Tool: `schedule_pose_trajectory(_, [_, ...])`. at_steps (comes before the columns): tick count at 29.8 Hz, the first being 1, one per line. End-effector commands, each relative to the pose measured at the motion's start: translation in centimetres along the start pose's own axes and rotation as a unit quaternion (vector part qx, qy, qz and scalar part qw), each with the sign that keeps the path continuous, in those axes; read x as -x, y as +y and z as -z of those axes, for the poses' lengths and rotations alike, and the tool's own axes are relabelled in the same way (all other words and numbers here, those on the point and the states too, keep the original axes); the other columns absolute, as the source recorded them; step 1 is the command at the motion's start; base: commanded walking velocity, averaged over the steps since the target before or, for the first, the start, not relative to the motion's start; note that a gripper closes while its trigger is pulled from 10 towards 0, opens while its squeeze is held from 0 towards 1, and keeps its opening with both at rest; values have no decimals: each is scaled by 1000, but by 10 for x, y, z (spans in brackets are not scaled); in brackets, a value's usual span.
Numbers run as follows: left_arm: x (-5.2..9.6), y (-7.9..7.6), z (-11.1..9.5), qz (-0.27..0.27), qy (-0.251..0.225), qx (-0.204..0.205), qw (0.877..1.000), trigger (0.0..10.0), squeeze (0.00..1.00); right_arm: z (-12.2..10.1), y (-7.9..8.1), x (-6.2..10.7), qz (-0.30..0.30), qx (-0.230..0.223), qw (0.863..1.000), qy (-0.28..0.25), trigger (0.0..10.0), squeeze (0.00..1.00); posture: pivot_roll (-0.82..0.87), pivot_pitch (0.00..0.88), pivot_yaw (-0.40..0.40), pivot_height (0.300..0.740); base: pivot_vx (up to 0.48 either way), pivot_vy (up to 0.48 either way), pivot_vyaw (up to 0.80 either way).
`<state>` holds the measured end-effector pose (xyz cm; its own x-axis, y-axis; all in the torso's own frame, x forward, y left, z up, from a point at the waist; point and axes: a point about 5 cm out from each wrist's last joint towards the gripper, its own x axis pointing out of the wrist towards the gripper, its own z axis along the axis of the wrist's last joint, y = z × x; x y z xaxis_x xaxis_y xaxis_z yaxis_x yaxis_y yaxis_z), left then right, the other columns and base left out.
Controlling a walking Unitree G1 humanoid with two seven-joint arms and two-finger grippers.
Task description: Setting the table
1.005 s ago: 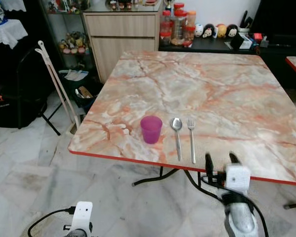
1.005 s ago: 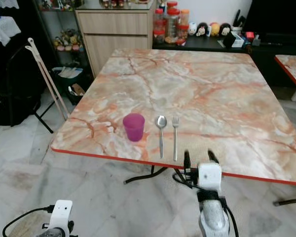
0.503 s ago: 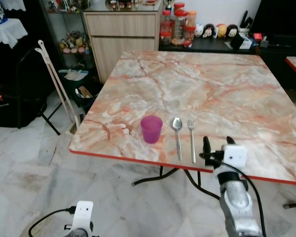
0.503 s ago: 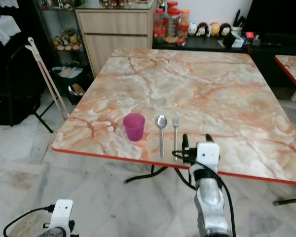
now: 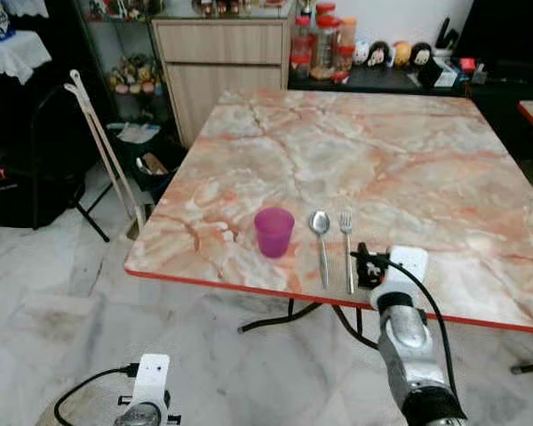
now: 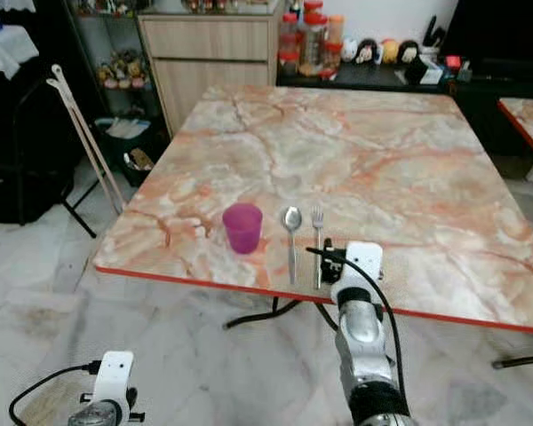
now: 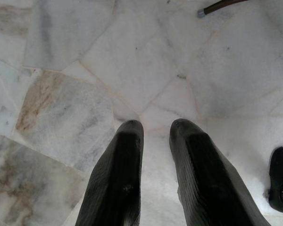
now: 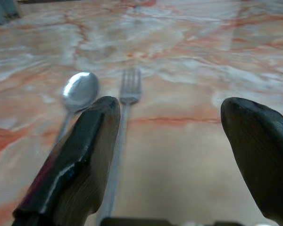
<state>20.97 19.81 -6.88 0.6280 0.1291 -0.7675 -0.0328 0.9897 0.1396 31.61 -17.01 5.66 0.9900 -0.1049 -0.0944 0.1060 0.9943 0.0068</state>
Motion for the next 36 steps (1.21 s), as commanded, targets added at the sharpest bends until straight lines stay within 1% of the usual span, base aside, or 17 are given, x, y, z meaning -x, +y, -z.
schedule_pose_trajectory(1, [0,1,3,-5,5,2,1000,10000,0,0,3,-2,-5,3,1000,3,10000,0,-51,0,21,740,0,0,0])
schedule_pose_trajectory(4, [0,1,1,-6,2,3,1000,10000,0,0,5,-6,-6,5,1000,10,10000,0,-46,0,18,740,0,0,0])
schedule_pose_trajectory(9, [0,1,0,-6,-1,8,1000,10000,0,-3,5,-9,-5,3,1000,5,10000,0,-44,0,17,740,0,0,0])
schedule_pose_trajectory(12, [0,0,-1,-6,-1,8,1000,10000,0,-3,1,-10,7,-4,1000,3,10000,0,-47,0,20,740,0,91,0])
schedule_pose_trajectory(20, [0,0,0,-4,0,5,1000,10000,0,-6,-11,-11,35,-25,999,-10,10000,0,-49,0,23,740,0,366,0])
schedule_pose_trajectory(22, [0,0,0,-4,0,5,1000,10000,0,-6,-11,-11,35,-25,999,-11,10000,0,-49,0,24,740,0,390,0])
schedule_pose_trajectory(25, [0,1,0,-5,-1,3,1000,10000,0,-9,-11,-12,30,-23,999,-22,10000,0,-46,0,22,740,0,385,-533])
schedule_pose_trajectory(36, [0,-2,-3,3,-13,4,1000,10000,0,-10,-6,-13,27,-25,999,-25,10000,0,-44,0,21,740,0,0,0])
